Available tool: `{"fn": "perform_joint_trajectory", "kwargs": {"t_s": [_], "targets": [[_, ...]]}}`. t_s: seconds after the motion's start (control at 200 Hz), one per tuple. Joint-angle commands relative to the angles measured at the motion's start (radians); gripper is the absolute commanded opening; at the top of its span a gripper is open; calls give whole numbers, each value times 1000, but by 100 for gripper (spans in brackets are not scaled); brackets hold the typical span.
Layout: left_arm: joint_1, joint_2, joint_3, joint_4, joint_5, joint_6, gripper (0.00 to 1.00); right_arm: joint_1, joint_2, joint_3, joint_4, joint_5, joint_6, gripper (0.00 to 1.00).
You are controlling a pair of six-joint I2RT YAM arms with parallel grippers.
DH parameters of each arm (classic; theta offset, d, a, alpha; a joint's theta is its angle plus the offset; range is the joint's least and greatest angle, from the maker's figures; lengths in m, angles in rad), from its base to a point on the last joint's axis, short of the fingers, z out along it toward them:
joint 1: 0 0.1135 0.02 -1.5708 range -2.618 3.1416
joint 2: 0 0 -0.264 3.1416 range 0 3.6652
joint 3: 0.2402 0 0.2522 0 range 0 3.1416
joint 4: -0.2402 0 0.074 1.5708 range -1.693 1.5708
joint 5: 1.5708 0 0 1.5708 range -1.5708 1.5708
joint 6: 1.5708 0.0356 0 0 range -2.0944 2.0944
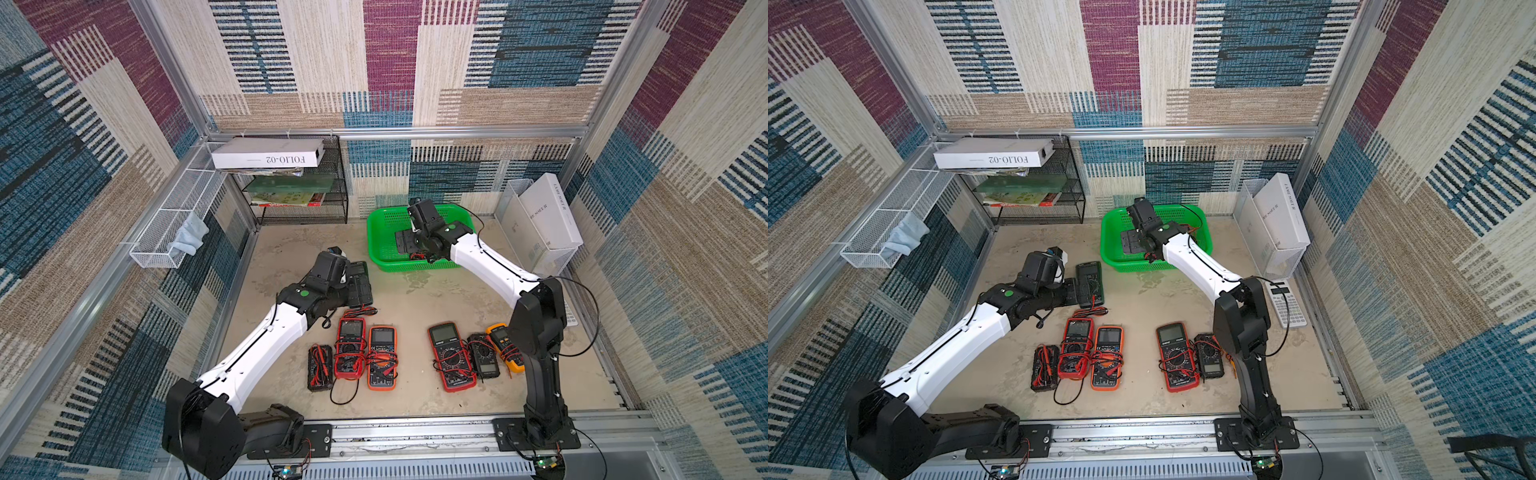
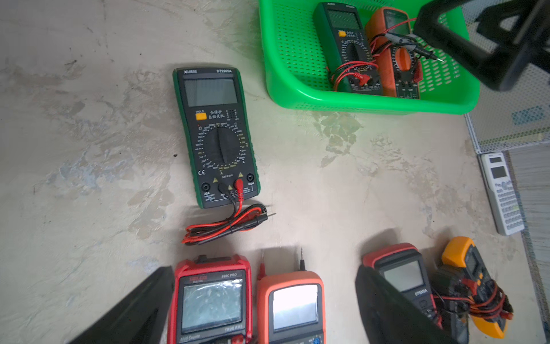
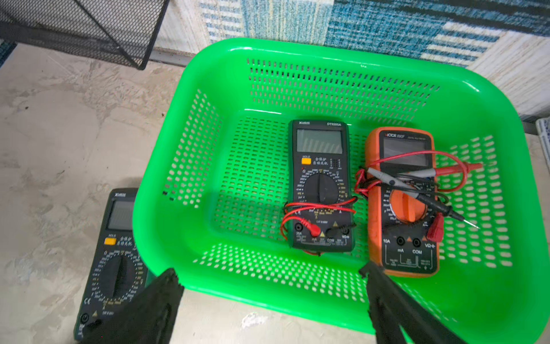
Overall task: Put the multimeter into the basket
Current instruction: Place the multimeter in the basket, then pick up the multimeter from the center of the board.
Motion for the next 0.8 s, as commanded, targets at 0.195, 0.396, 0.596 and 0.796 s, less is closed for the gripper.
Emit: {"fn": "perform_joint_trajectory", "kwargs": {"t_s": [0.195,0.396,0.596,0.796], "targets": [[22,-117,-108,-24,-62,-26,99,143,-107,-143,57,156,74,100],[57,-178,-158,-46,-52,-34,100,225,-69,-152,71,176,126,100],[124,-194,-177,-71,-17,-37,100,249,7,-135,97,34,177,100],[213,-194,-202,-69,50,-76,100,269,84,-98,107,3,210,100]]}}
